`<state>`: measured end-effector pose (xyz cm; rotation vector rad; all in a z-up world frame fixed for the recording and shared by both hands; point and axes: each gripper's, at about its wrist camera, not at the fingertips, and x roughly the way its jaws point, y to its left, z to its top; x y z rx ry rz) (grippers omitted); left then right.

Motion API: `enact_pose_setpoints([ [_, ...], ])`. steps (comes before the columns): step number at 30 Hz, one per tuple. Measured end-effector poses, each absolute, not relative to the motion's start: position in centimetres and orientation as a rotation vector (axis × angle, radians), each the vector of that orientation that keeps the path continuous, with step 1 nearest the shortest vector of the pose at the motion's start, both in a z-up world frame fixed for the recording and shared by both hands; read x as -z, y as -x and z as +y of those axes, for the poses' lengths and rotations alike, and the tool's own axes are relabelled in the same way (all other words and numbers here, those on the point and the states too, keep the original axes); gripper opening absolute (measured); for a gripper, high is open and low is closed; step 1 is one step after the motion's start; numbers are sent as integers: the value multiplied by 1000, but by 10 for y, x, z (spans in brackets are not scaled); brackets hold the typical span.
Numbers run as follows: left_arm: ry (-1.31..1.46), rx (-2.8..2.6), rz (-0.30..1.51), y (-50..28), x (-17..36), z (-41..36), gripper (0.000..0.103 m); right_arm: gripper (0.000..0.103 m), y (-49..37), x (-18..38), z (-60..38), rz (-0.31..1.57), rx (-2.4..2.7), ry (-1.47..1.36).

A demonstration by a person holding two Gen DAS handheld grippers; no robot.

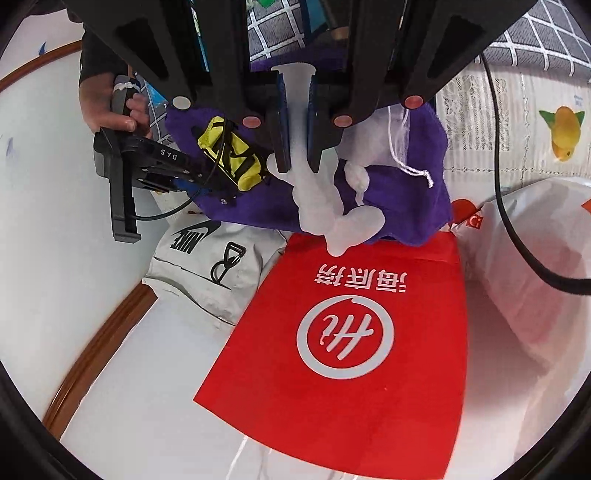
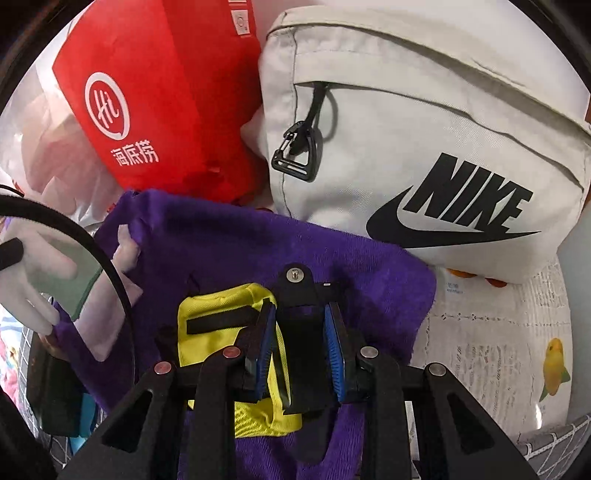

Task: Organize soft objects
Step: 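Open the left gripper to drop the glove while the right gripper releases the strap piece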

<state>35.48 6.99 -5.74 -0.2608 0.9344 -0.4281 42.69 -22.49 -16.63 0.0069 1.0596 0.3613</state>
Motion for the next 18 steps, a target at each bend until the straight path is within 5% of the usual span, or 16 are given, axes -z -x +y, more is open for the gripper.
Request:
enact_pose_setpoints([
  [18,350,526,1012,-385,105,40,8,35,-422,160,-235,1054,-393,-31],
])
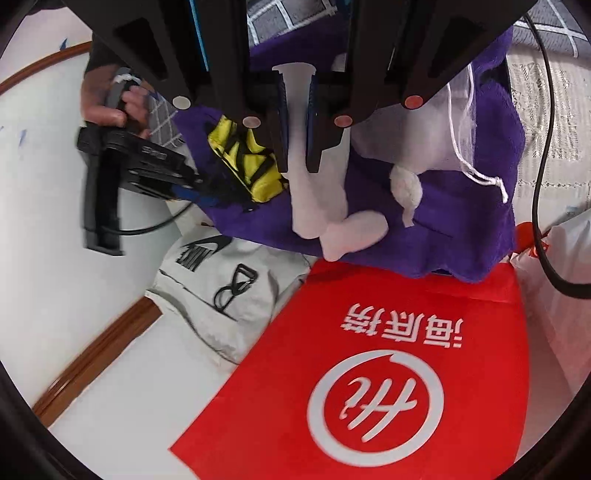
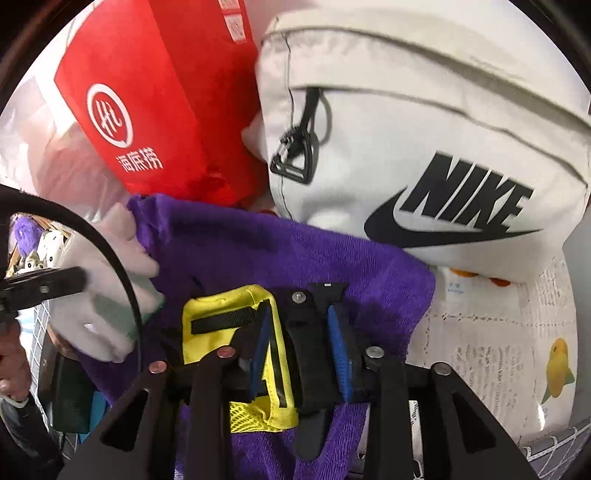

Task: Organize soft objects
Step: 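Open the left gripper to drop the glove while the right gripper releases the strap piece, then move the right gripper back to the pile and grasp the green tea packet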

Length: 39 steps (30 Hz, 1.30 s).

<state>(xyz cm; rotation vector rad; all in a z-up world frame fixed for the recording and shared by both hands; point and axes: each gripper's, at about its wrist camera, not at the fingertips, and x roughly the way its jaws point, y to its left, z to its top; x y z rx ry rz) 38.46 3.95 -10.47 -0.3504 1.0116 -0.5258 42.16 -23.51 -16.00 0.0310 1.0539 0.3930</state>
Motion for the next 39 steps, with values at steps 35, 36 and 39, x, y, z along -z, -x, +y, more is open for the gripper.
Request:
enact_pose_setpoints([
  [35,166,342,863,-331,16,59,67,52,-320,87,-196,918,-511,41],
  [36,167,348,851,-326,10,60,67,53,-306,83,-193,912,-531,55],
  [39,154,365,807,-308,-9,61,70,66,-273,78,-188,911,-603,80],
])
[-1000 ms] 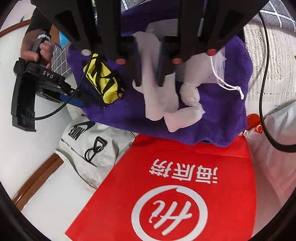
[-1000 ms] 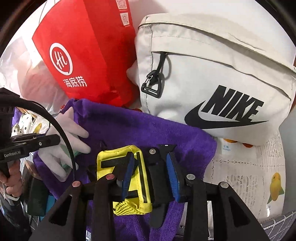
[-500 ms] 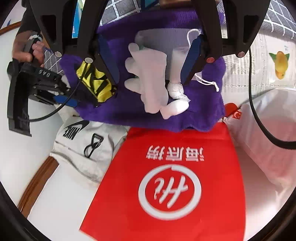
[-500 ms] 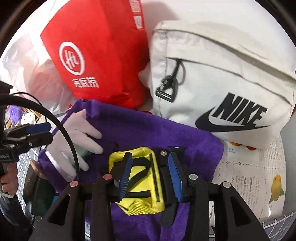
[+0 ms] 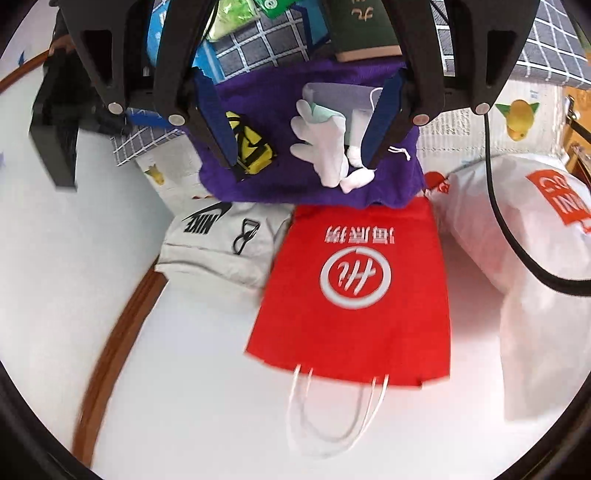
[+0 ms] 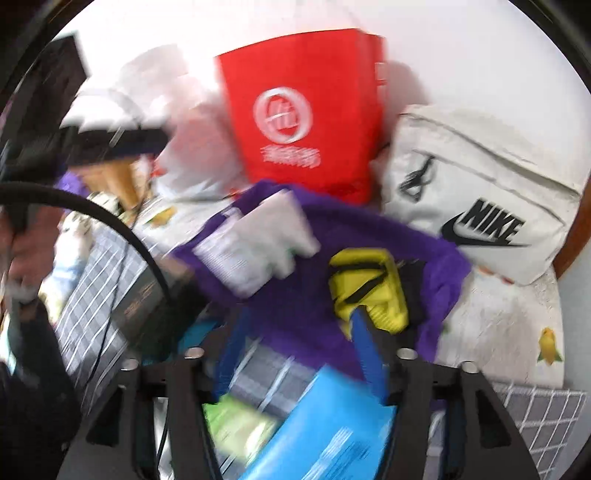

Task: Organize soft objects
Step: 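Move the right gripper back to the pile and grasp the green tea packet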

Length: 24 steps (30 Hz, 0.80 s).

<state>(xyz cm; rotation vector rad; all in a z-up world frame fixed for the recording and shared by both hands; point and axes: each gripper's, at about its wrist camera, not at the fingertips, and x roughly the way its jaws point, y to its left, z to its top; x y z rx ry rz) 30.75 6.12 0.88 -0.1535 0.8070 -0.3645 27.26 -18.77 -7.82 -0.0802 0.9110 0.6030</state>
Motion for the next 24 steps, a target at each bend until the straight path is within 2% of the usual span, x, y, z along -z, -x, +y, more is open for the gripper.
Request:
enact_pose_setpoints([
  [2,146,369,772,-294,-21,62,71,73,-251,80,-182,902,-630,111],
  [4,152,377,754,-284,-28,62,71,76,-232,86,-174,915,-666,141],
  [13,99,406,786,-225,-41,67,71,76,-194,133,-128,1012,-784,402],
  [17,81,389,763,-194,-47,78,72,84,-193,141,-112,1000,-812,573],
  [24,91,374,789,-170,-42,89,72,84,-200,169,-83,1058,-852,885],
])
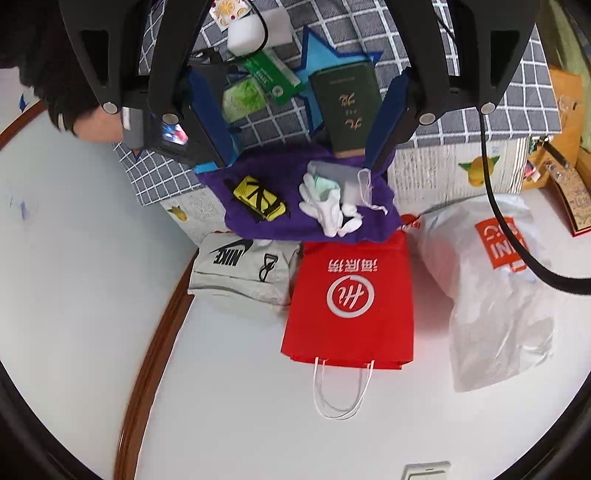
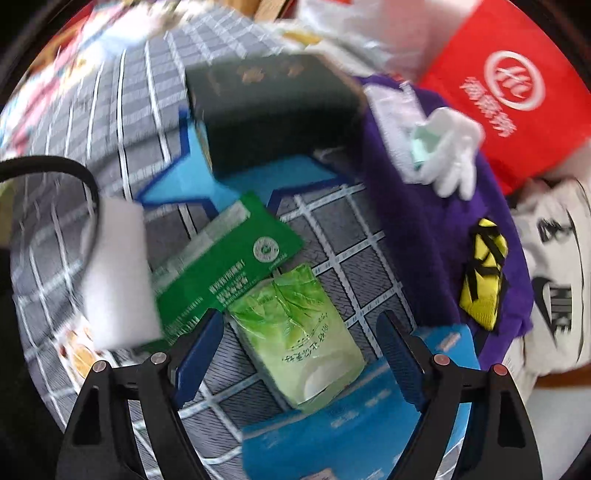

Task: Organize soft objects
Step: 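Move the right gripper back to the pile and grasp the green tea packet, then grasp the white sponge with the left gripper while the right gripper lifts the green packet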

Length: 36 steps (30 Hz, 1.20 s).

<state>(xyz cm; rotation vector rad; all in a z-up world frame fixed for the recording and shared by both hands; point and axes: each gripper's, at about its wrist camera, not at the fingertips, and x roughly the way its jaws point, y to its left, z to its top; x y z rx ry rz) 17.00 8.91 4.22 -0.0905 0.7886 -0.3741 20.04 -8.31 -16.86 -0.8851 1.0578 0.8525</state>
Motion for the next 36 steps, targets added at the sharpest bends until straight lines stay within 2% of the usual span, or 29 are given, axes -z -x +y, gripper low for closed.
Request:
enact_pose_setpoints([
  [4,91,372,796,-162,-40,93,72,84,-211,186,-78,1122,-868,934],
  [6,92,374,800,-159,-38,95,73,59,-215,183,-82,1151,-918,881],
  [12,93,359,835,-152,-22,98,72,59,-206,166,-97,1101,-884,760],
  [25,159,375,1051,-123,69,86,73,60,-190,102,-141,981,-702,357],
  [28,133,381,1069,-114,82,71,78,60,-172,87,-158,939,-648,293],
  [33,138,380,1124,-110,103,49,78,60,-144,73,-201,904,-566,200],
  [36,112,386,1136,-110,110,31,82,60,-135,71,-225,903,-530,156],
])
